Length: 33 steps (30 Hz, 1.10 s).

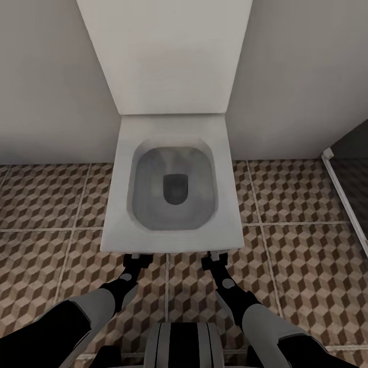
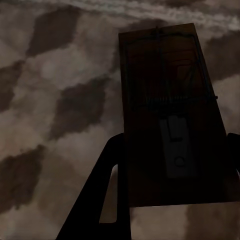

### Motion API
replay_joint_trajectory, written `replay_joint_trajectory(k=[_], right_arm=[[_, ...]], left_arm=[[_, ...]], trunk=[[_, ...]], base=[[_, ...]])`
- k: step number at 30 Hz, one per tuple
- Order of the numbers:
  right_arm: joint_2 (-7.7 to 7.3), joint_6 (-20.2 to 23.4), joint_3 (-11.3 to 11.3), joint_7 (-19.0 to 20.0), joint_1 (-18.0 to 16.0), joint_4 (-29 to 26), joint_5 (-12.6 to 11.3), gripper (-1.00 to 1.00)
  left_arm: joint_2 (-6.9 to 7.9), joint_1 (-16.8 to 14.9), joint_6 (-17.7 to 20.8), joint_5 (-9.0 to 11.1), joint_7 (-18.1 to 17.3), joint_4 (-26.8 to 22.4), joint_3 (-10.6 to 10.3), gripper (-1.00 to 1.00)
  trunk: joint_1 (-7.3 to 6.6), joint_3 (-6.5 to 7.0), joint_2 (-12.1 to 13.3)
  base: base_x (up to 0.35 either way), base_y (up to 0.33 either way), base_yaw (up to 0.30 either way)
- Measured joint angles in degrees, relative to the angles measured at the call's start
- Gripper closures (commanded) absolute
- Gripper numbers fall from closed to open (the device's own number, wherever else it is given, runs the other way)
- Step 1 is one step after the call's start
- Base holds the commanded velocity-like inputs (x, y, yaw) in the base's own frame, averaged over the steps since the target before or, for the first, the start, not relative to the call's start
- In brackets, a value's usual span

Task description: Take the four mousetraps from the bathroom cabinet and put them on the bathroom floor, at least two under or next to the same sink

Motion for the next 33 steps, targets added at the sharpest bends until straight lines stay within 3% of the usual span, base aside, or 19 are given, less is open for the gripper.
replay_joint_trajectory(k=[20, 21, 33], right_arm=[[0.0, 0.02, -0.04, 0.02, 0.0, 0.0, 0.0, 1.0], [0.0, 0.01, -0.04, 0.01, 0.0, 0.0, 0.0, -1.0], [0.0, 0.09, -0.1, 0.02, 0.0, 0.0, 0.03, -1.0]], left_arm=[[-0.01, 0.09, 0.0, 0.0, -0.03, 0.0, 0.0, 1.0], [0.01, 0.09, 0.0, 0.0, -0.03, 0.0, 0.0, 1.0], [-0.01, 0.09, -0.03, 0.0, -0.01, 0.0, 0.0, 1.0]], trunk=[[0.0, 0.0, 0.0], [0.0, 0.0, 0.0], [0.0, 0.0, 0.0]], base=[[0.0, 0.0, 0.0], [0.0, 0.0, 0.0], [0.0, 0.0, 0.0]])
